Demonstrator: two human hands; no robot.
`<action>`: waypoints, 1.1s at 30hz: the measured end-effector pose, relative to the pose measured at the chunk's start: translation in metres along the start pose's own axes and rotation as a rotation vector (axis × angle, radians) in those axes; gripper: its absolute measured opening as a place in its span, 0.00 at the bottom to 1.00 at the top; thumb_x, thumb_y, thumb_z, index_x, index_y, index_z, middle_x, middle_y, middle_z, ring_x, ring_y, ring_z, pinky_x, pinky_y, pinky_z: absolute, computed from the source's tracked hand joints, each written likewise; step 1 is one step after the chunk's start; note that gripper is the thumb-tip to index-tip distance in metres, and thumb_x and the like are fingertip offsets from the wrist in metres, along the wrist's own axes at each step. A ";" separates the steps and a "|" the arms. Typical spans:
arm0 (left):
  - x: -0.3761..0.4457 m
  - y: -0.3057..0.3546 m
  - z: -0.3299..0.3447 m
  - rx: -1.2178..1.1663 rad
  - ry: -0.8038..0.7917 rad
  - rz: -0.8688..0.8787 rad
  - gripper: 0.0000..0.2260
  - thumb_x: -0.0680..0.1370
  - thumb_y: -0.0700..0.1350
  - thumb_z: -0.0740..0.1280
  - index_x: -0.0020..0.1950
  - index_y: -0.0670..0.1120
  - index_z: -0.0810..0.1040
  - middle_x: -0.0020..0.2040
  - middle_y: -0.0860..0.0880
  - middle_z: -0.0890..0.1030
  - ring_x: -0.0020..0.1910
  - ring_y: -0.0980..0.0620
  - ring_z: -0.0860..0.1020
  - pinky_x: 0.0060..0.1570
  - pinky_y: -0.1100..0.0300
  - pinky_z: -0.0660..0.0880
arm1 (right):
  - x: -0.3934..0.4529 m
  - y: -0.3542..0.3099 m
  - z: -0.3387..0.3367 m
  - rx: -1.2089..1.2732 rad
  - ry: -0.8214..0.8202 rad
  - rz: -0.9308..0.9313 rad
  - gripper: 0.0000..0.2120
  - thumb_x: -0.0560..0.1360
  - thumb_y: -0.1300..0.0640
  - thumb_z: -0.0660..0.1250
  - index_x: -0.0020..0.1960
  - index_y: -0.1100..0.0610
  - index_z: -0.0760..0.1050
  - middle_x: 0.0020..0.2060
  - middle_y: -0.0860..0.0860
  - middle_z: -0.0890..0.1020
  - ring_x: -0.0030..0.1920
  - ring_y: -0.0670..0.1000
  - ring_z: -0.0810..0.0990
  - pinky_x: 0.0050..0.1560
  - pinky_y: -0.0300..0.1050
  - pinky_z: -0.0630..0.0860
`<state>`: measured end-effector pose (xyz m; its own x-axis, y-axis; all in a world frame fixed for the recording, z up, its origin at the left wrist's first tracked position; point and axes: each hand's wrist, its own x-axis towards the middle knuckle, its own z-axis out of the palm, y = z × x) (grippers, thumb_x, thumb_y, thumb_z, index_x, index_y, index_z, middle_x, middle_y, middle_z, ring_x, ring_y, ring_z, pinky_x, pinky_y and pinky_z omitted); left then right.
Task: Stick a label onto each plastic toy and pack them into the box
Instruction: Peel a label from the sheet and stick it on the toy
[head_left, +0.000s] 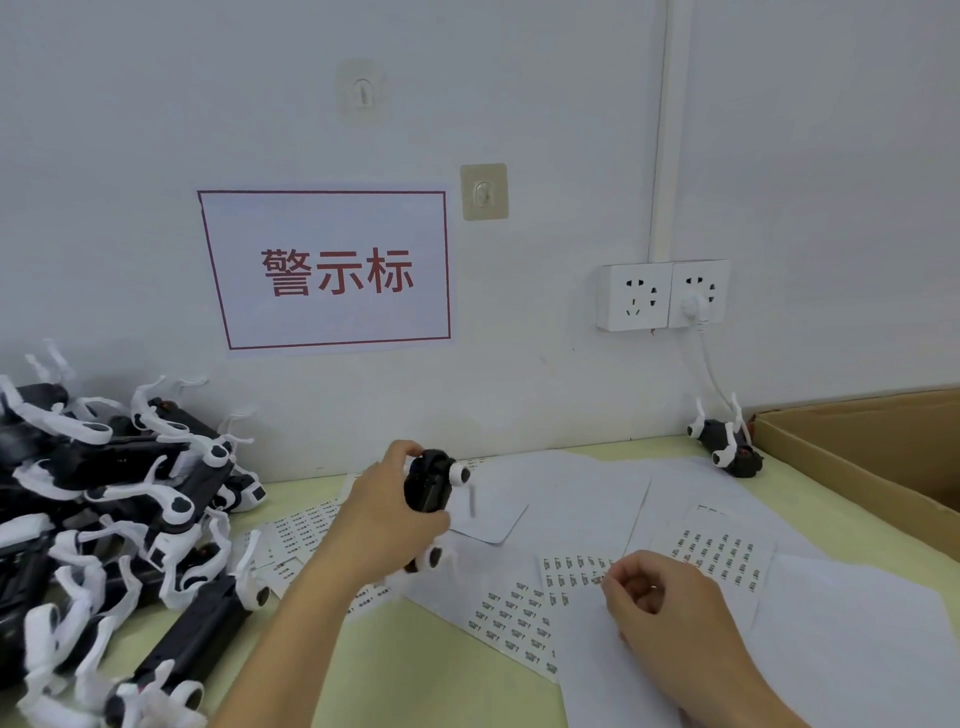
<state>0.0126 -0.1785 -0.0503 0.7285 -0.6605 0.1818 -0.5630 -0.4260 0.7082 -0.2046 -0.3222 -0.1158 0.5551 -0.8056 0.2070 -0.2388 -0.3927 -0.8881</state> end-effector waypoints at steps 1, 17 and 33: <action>-0.001 0.004 0.004 -0.153 -0.012 -0.027 0.23 0.73 0.46 0.72 0.62 0.63 0.68 0.50 0.52 0.78 0.41 0.54 0.81 0.33 0.62 0.74 | 0.000 0.000 0.000 0.004 -0.001 0.001 0.10 0.73 0.61 0.71 0.35 0.52 0.80 0.28 0.47 0.81 0.27 0.46 0.76 0.30 0.31 0.72; -0.030 0.013 0.087 -1.162 -0.279 -0.158 0.19 0.78 0.35 0.65 0.61 0.57 0.79 0.46 0.40 0.77 0.41 0.42 0.76 0.41 0.51 0.73 | 0.000 0.001 0.002 0.025 0.037 -0.021 0.09 0.75 0.62 0.69 0.36 0.54 0.78 0.29 0.49 0.81 0.30 0.55 0.79 0.36 0.40 0.75; -0.030 0.009 0.092 -1.137 -0.194 -0.035 0.15 0.75 0.33 0.67 0.55 0.49 0.82 0.45 0.53 0.81 0.45 0.44 0.82 0.41 0.52 0.77 | -0.006 -0.032 -0.008 -0.055 0.009 -0.398 0.14 0.73 0.68 0.70 0.35 0.53 0.76 0.33 0.48 0.79 0.35 0.46 0.76 0.32 0.36 0.70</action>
<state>-0.0502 -0.2194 -0.1116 0.6093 -0.7850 0.1119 0.2047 0.2920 0.9342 -0.2070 -0.3085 -0.0852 0.6057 -0.5899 0.5340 -0.0491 -0.6975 -0.7149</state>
